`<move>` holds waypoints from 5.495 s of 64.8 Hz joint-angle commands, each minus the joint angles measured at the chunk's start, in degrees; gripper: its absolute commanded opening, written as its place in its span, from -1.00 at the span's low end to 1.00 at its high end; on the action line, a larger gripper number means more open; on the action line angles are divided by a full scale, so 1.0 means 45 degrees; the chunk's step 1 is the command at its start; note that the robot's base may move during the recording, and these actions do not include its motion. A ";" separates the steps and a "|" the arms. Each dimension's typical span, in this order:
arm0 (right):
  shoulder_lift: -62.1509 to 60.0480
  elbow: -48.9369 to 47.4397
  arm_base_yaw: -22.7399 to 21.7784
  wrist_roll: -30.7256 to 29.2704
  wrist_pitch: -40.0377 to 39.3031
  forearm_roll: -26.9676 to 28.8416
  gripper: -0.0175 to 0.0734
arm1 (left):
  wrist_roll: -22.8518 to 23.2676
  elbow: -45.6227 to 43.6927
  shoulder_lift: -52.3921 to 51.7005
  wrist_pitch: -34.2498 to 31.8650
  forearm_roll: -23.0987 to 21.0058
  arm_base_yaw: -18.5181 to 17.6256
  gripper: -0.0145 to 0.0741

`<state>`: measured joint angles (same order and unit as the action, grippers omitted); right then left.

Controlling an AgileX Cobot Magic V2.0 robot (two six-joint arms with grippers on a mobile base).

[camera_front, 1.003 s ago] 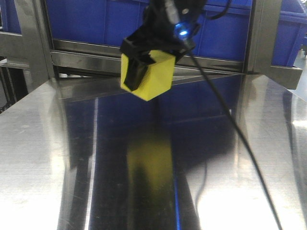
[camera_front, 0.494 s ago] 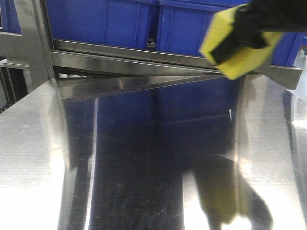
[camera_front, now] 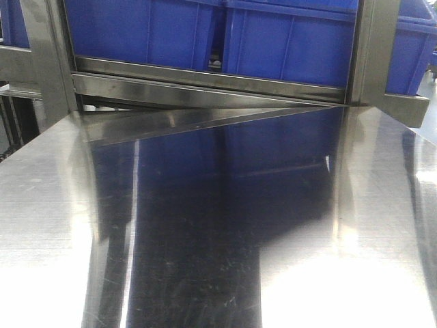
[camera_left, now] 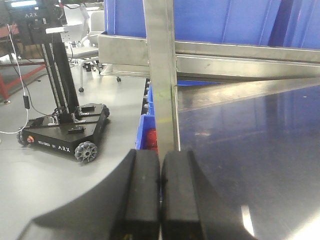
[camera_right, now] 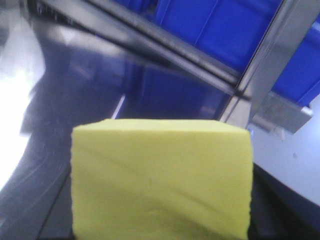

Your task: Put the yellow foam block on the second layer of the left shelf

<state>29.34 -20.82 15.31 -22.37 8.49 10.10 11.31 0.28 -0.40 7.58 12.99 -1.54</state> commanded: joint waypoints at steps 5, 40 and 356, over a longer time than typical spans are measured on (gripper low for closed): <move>-0.1909 -0.0220 -0.0082 -0.0091 -0.1343 0.0084 -0.01 | 0.0050 0.0328 -0.0172 -0.1085 -0.0039 -0.0002 -0.36; -0.3990 -0.0220 -0.0082 -0.0091 -0.2625 0.0084 -0.01 | 0.0050 0.0328 -0.0172 -0.1085 -0.0039 -0.0002 -0.36; -0.3984 -0.0220 -0.0082 -0.0091 -0.2612 0.0084 -0.01 | 0.0050 0.0328 -0.0172 -0.1085 -0.0039 -0.0002 -0.36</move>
<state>10.67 -20.08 15.31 -22.37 1.72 10.21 11.31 0.28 -0.40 7.59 12.99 -1.51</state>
